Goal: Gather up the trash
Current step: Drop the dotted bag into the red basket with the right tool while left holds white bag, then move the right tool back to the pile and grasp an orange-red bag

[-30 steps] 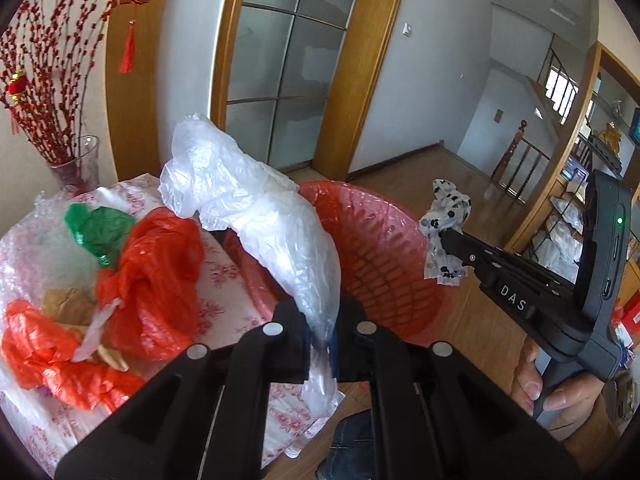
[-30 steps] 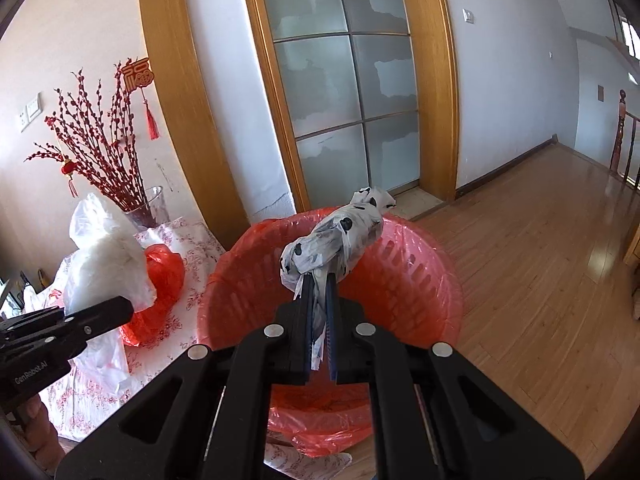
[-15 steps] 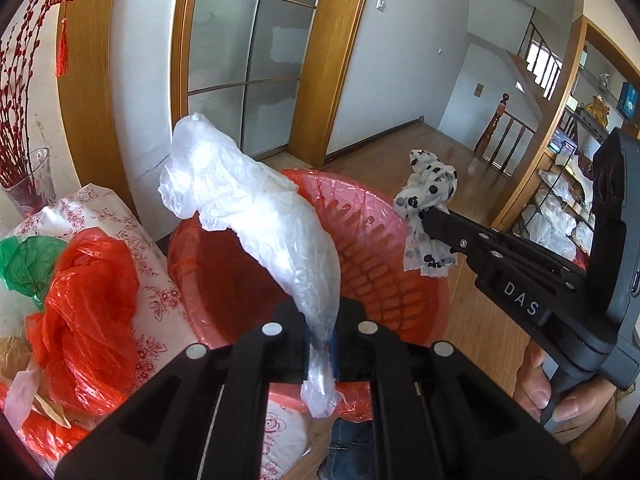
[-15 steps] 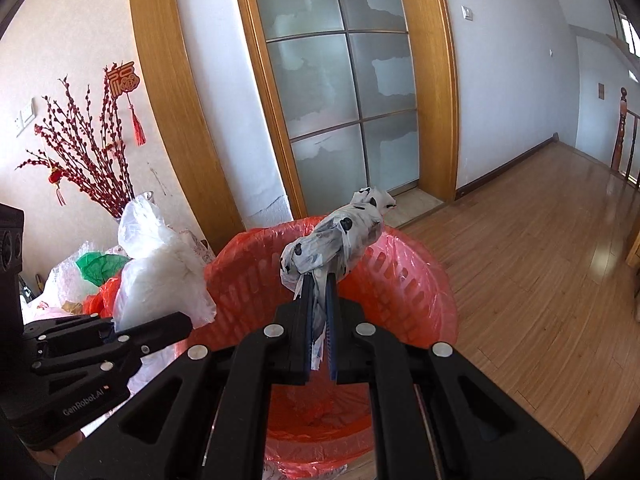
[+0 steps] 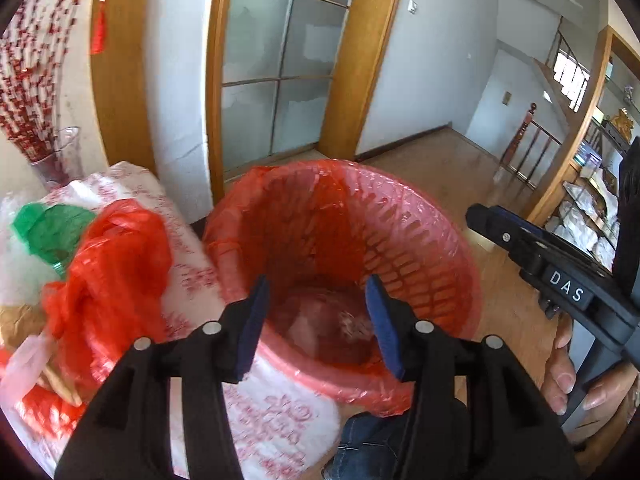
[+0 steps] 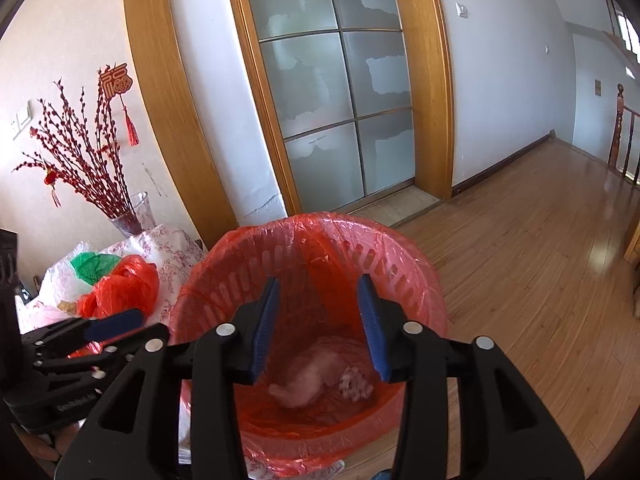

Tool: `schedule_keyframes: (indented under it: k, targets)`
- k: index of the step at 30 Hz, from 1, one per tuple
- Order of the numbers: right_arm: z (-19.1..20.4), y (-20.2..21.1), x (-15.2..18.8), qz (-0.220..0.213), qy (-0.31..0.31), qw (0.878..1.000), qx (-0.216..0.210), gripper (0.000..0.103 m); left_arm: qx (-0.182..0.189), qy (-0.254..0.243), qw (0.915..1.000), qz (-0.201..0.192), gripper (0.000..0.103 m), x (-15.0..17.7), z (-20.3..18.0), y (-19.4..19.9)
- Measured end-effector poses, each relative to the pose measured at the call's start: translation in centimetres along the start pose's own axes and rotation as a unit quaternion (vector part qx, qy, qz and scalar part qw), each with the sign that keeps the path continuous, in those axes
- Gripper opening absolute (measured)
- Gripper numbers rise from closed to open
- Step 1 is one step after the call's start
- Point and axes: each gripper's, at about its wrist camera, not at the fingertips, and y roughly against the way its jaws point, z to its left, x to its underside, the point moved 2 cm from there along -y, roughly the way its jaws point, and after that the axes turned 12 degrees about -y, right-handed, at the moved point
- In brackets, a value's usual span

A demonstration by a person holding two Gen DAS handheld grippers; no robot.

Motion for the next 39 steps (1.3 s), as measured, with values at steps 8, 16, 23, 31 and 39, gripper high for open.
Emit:
schedule_keyframes:
  k: [8,16,23,31,39]
  targets:
    - [2.8,1.3,2.4,-0.015,0.052,0.999,0.003,0.068,-0.102,0.01,0.9943,-0.029,0.059,4.3,3.0,6.5]
    - [7.4,2.1,4.6,-0.017,0.1,0.995,-0.024,0.071,-0.242,0.074,0.9657,-0.059,0.065,8.2,9.3,14.4]
    - [10.4,1.9,6.2,0.006,0.109,0.992,-0.055,0.071,-0.36,0.144,0.9209,-0.037,0.071,11.6,16.2,17.8]
    - [13.3,1.8,8.3,0.023,0.15,0.986,-0.067,0.071,-0.359,0.188,0.9139,0.018,0.073,13.4,20.4,15.1]
    - [14.4,1.4,8.9,0.032,0.162,0.984,-0.071,0.071,-0.323,0.246,0.9134,0.038,0.018,16.5,22.6,14.3]
